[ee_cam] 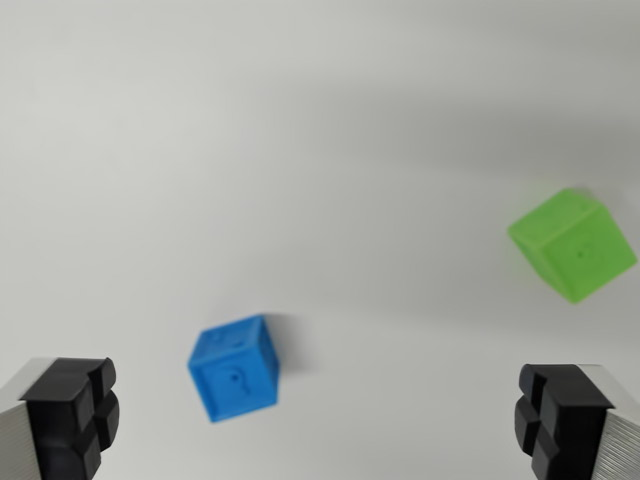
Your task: Stack cube
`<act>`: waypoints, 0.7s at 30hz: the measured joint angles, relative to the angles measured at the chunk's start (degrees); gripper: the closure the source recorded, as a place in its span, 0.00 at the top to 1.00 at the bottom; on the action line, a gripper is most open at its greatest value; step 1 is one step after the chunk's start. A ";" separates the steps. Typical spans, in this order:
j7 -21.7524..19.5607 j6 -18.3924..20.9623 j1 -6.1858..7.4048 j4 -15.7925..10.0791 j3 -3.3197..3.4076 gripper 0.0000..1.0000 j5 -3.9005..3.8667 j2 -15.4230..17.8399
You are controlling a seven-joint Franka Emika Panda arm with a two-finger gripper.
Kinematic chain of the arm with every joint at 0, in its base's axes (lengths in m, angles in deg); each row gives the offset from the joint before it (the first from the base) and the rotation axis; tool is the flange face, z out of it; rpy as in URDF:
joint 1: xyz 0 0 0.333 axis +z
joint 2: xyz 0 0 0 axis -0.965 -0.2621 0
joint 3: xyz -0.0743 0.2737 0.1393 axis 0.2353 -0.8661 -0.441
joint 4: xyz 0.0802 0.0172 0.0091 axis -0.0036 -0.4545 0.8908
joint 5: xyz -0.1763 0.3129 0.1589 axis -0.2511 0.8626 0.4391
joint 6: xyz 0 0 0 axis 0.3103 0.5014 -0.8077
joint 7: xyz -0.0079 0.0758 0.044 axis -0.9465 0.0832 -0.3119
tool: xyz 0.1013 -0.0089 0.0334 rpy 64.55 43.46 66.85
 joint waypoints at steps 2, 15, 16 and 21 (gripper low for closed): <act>1.01 -0.43 -0.31 -0.25 0.04 1.00 0.07 -0.21; 8.32 -3.94 -2.59 -1.96 0.30 1.00 0.47 -1.98; 8.67 -4.09 -2.69 -2.01 0.30 1.00 0.49 -2.06; 11.96 -5.62 -3.77 -2.70 0.35 1.00 0.66 -2.96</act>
